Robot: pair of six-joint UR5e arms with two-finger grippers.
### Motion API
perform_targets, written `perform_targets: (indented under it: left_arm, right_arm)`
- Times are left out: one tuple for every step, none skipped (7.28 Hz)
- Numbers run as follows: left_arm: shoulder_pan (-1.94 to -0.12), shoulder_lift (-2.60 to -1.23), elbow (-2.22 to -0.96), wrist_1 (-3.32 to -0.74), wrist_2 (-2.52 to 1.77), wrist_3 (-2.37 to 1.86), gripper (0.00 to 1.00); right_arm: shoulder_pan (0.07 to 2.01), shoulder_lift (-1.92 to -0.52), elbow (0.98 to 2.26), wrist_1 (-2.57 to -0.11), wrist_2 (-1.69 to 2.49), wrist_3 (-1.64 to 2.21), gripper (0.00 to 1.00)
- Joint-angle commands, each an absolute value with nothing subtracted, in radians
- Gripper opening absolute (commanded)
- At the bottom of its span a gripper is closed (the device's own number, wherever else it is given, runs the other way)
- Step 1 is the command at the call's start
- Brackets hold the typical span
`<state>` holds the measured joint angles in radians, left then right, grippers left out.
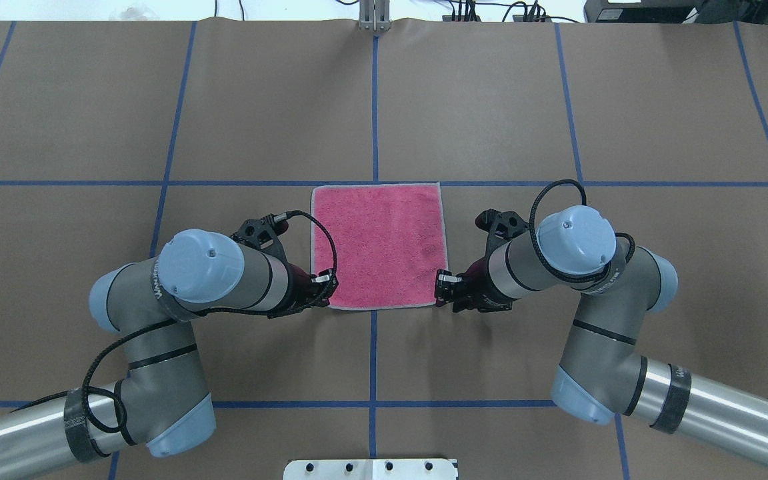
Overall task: Fold towel twice with both arms
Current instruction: 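Close both grippers on the near corners of the pink towel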
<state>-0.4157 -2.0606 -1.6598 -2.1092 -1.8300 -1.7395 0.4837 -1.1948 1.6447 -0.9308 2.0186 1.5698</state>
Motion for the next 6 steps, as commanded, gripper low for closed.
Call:
perform_targets:
  left_arm:
    - [-0.416, -2.06, -1.66, -2.109, -1.829, -1.74, 0.1]
    - [-0.416, -2.059, -1.66, -2.109, -1.83, -1.74, 0.1]
    - [-0.416, -2.06, -1.658, -2.109, -1.829, -1.74, 0.1]
    - [-0.416, -2.06, -1.658, -2.109, -1.829, -1.74, 0.1]
    - [-0.416, -2.063, -1.661, -2.109, -1.829, -1.74, 0.09]
    - [-0.419, -2.066, -1.667, -2.108, -1.829, -1.74, 0.0]
  right_arm:
    - [0.485, -1.193, 1.652, -0.93, 2.019, 1.571, 0.06]
    - [0.485, -1.195, 1.655, -0.93, 2.017, 1.571, 0.0]
    - [0.485, -1.196, 1.654, -0.93, 2.017, 1.571, 0.0]
    - [0.486, -1.198, 1.654, -0.93, 2.017, 1.571, 0.0]
    - [0.488, -1.198, 1.654, -0.93, 2.019, 1.571, 0.0]
    - [0.494, -1.197, 1.658, -0.928, 2.019, 1.571, 0.0]
